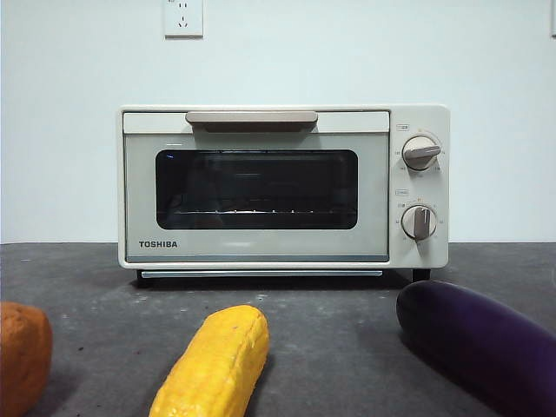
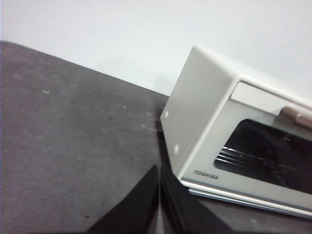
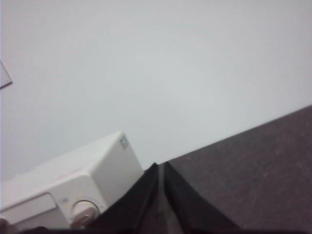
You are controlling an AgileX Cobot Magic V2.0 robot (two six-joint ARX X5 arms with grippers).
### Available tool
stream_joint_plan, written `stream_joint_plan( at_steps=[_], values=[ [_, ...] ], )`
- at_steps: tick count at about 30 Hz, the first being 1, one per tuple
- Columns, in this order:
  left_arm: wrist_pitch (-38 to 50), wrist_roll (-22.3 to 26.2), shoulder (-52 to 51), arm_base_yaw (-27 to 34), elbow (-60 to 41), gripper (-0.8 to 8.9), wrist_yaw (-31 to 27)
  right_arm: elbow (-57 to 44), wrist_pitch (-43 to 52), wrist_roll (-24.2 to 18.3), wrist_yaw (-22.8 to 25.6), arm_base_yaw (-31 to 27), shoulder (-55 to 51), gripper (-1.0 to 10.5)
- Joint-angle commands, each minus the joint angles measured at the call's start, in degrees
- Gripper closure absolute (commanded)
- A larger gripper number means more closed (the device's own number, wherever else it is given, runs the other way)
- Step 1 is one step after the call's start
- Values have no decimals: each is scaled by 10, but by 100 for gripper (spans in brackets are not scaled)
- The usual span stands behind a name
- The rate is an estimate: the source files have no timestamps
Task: Take the eggplant from the table,put the eggplant in the oven
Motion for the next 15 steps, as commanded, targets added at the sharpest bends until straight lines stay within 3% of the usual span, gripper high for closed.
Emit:
stream_joint_plan(
  at_steps=[1,4,9,15],
  values=[
    [-36,-15,20,-1,54,806,12,57,-73,20,-2,0,12,944],
    [-91,-6,71,-1,116,806,12,123,-153,10,-12,0,54,944],
    [-110,14,198,-1,224,806,37,229,-196,-30,-69,0,168,944],
    [-120,53,349,-1,355,806,138,362,-290,-71,-176,0,304,944]
  ],
)
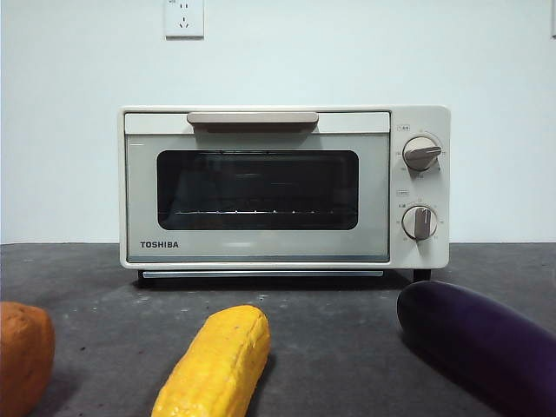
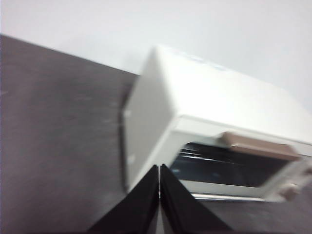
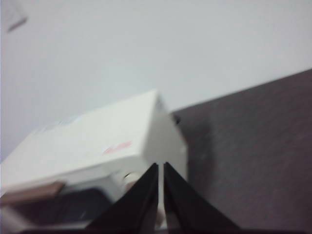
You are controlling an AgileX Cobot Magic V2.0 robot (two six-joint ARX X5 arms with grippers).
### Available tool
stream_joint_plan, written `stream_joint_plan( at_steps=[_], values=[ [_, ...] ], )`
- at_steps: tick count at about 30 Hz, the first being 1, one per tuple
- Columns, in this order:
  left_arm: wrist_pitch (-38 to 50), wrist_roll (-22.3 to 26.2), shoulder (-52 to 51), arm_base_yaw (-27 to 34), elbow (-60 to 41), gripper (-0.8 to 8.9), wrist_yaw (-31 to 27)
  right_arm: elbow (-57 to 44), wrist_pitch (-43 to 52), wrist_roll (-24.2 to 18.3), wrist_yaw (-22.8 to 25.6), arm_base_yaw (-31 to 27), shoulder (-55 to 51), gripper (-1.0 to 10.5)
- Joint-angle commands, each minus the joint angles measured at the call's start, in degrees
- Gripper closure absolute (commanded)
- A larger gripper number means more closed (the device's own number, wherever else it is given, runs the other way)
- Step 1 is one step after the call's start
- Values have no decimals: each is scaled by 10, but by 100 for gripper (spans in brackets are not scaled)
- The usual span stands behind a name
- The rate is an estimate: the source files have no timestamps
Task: Take the eggplant from the table,put the eggplant in the oven
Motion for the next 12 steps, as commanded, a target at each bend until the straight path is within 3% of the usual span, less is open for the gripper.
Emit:
stream_joint_plan(
  at_steps=[1,4,8,12],
  values=[
    [-14,34,61,-1,59,806,54,60,-64,-40,-54,0,57,944],
    [-50,56,121,-3,118,806,106,123,-167,-78,-111,0,115,944],
    [-85,72,171,-15,170,806,131,175,-276,-129,-184,1,169,944],
    [-96,80,196,-29,195,806,132,185,-343,-151,-206,19,193,943]
  ],
)
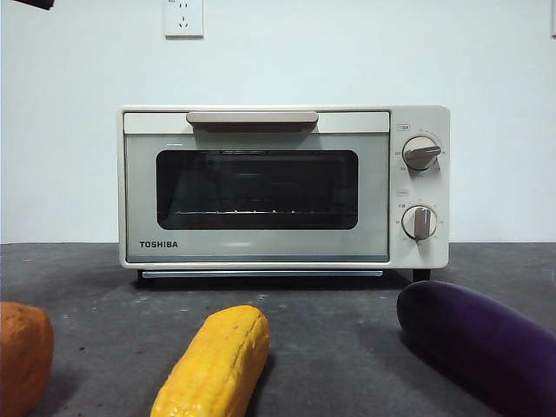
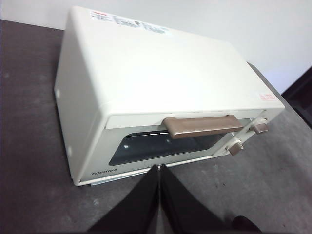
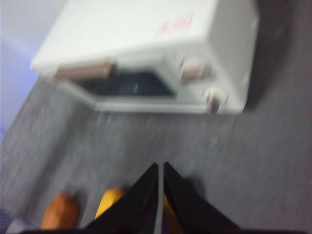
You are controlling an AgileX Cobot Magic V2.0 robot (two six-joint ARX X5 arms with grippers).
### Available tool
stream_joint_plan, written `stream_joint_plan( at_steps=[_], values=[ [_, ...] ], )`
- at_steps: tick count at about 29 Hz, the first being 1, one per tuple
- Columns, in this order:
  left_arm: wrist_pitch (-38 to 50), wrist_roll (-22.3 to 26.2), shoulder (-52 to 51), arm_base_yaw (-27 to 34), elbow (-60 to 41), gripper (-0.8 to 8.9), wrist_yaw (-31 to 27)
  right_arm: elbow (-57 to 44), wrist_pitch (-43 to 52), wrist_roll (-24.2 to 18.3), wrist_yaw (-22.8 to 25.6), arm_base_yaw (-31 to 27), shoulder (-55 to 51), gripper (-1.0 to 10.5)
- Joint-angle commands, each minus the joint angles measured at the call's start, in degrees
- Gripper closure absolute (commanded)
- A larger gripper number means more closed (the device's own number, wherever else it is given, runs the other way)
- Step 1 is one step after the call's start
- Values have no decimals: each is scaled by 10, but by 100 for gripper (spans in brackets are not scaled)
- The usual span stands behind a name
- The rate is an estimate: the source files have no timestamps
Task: Take the eggplant from the table,put the eggplant in the oven
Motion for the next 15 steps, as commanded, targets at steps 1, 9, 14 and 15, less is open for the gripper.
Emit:
stream_joint_plan(
  at_steps=[1,9,14,15],
  values=[
    [2,20,14,-9,19,806,5,9,-42,-40,-4,17,11,943],
    [2,21,19,-25,21,806,5,5,-172,-28,82,104,14,696],
    [3,21,19,-25,21,806,5,-35,-194,37,151,202,12,689],
    [3,21,19,-26,21,806,5,-56,-184,55,162,228,12,685]
  ],
)
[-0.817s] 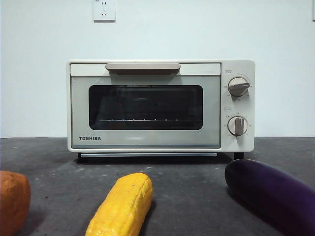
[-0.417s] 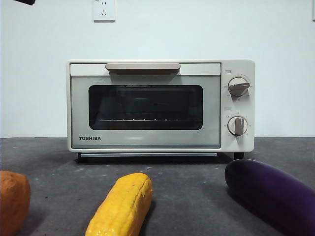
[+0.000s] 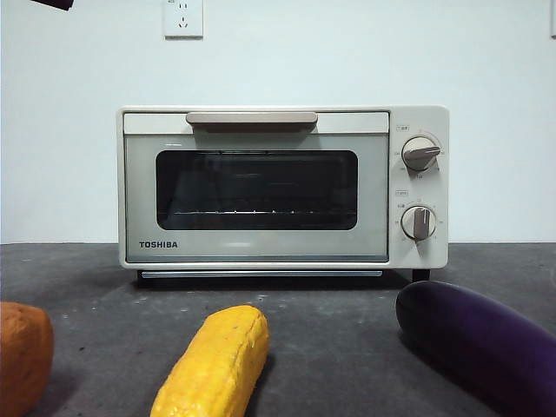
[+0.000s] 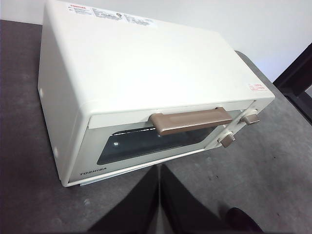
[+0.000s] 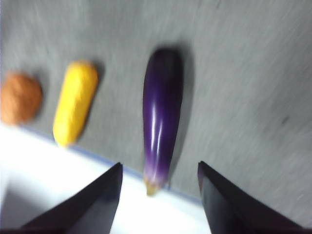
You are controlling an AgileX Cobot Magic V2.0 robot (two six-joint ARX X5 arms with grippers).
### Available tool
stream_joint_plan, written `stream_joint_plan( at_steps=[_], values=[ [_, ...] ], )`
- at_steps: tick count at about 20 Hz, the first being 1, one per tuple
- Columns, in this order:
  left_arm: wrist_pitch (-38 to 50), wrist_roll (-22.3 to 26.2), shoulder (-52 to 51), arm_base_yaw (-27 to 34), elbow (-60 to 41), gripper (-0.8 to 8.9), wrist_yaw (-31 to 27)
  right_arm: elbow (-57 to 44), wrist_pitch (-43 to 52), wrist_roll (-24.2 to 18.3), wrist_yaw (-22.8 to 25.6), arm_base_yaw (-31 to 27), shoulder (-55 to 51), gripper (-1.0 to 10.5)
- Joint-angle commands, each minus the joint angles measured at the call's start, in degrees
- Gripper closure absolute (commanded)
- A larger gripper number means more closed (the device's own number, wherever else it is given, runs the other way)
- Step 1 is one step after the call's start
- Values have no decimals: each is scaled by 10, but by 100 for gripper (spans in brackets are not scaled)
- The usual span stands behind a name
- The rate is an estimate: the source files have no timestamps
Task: Take the eggplant from the table,put the eggplant in the oven
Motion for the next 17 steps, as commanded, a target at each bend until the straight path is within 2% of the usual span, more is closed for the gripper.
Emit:
stream_joint_plan(
  at_steps=[1,3,6,9,12,17],
  values=[
    [4,11,4,-4,12,806,5,-45,32,70,17,61,6,662],
    [4,11,4,-5,12,806,5,-91,91,128,33,121,6,640],
    [4,11,4,-5,12,806,5,-130,152,196,95,201,7,640],
    [4,11,4,-5,12,806,5,-136,181,230,149,263,42,640],
    [4,11,4,-5,12,806,5,-136,195,241,192,304,110,640],
    [4,14,4,-5,12,806,5,-136,240,238,206,309,212,640]
  ],
)
